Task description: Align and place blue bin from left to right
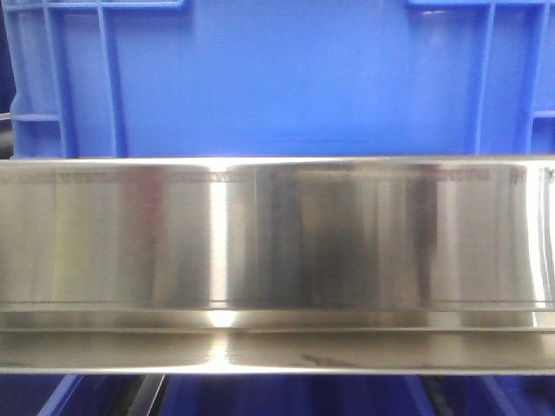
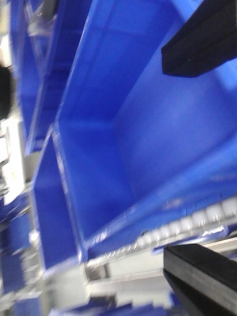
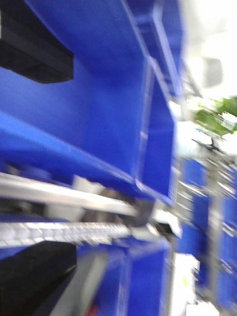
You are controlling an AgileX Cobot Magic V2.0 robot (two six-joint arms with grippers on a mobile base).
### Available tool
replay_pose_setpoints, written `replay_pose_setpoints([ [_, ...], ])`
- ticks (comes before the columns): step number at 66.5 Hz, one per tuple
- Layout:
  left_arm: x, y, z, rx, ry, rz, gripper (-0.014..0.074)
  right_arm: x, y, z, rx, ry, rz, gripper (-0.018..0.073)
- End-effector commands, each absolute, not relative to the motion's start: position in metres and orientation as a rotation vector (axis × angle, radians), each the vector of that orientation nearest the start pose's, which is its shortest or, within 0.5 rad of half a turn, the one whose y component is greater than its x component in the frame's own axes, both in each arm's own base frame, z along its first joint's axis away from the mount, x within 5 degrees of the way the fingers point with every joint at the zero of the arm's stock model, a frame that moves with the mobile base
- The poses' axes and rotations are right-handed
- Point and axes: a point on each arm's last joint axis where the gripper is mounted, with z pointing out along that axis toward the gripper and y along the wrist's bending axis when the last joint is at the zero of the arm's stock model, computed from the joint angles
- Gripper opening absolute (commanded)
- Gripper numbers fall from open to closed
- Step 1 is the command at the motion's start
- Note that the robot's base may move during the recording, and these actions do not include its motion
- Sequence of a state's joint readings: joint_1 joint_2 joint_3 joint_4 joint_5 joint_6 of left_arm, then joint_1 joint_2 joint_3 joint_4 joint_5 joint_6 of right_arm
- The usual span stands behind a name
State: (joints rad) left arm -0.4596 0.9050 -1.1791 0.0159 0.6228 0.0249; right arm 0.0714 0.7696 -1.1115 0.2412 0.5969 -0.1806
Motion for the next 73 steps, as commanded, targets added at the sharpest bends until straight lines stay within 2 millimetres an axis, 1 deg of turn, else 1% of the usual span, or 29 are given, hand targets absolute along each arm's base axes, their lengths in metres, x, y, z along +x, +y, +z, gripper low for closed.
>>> replay_pose_setpoints([
  [1, 0.175, -0.088, 0.466, 0.452, 1.853, -0.305, 0.0590, 0.155, 0.027, 0.465, -0.190, 1.811, 0.198, 0.0549],
  [6, 0.195, -0.093, 0.479, 0.414, 1.914, -0.308, 0.0590, 0.175, 0.031, 0.475, -0.222, 1.896, 0.206, 0.0549],
  [7, 0.200, -0.095, 0.477, 0.405, 1.939, -0.309, 0.0590, 0.179, 0.032, 0.476, -0.228, 1.912, 0.204, 0.0549],
  [8, 0.203, -0.095, 0.479, 0.395, 1.953, -0.310, 0.0590, 0.186, 0.032, 0.475, -0.233, 1.938, 0.203, 0.0549],
  [12, 0.219, -0.098, 0.487, 0.367, 2.001, -0.302, 0.0590, 0.200, 0.033, 0.480, -0.257, 2.002, 0.187, 0.0549],
  [14, 0.226, -0.099, 0.488, 0.360, 2.032, -0.292, 0.0590, 0.206, 0.033, 0.484, -0.272, 2.034, 0.171, 0.0549],
  [15, 0.232, -0.100, 0.486, 0.359, 2.052, -0.286, 0.0590, 0.213, 0.034, 0.483, -0.278, 2.059, 0.165, 0.0549],
  [19, 0.246, -0.100, 0.491, 0.333, 2.090, -0.271, 0.0590, 0.228, 0.033, 0.487, -0.268, 2.135, 0.146, 0.0549],
  [23, 0.261, -0.098, 0.490, 0.287, 2.155, -0.253, 0.0590, 0.240, 0.030, 0.491, -0.222, 2.204, 0.117, 0.0549],
  [25, 0.269, -0.097, 0.489, 0.260, 2.192, -0.246, 0.0590, 0.250, 0.029, 0.490, -0.197, 2.254, 0.099, 0.0549],
  [26, 0.275, -0.097, 0.486, 0.250, 2.214, -0.242, 0.0590, 0.252, 0.028, 0.493, -0.186, 2.262, 0.085, 0.0549],
  [32, 0.295, -0.092, 0.477, 0.217, 2.313, -0.212, 0.0590, 0.277, 0.031, 0.499, -0.142, 2.247, 0.100, 0.0549],
  [36, 0.307, -0.093, 0.473, 0.208, 2.335, -0.203, 0.0590, 0.285, 0.038, 0.501, -0.164, 2.238, 0.113, 0.0549],
  [42, 0.323, -0.098, 0.464, 0.210, 2.354, -0.199, 0.0590, 0.298, 0.052, 0.496, -0.191, 2.252, 0.145, 0.0549],
  [48, 0.336, -0.102, 0.456, 0.209, 2.374, -0.196, 0.0590, 0.314, 0.060, 0.482, -0.188, 2.298, 0.164, 0.0549],
  [59, 0.352, -0.108, 0.440, 0.214, 2.417, -0.206, 0.0590, 0.343, 0.063, 0.454, -0.157, 2.385, 0.162, 0.0549],
  [66, 0.364, -0.111, 0.426, 0.217, 2.454, -0.199, 0.0590, 0.359, 0.062, 0.437, -0.130, 2.434, 0.157, 0.0549],
  [73, 0.374, -0.114, 0.412, 0.219, 2.489, -0.189, 0.0590, 0.371, 0.063, 0.423, -0.131, 2.472, 0.150, 0.0549],
])
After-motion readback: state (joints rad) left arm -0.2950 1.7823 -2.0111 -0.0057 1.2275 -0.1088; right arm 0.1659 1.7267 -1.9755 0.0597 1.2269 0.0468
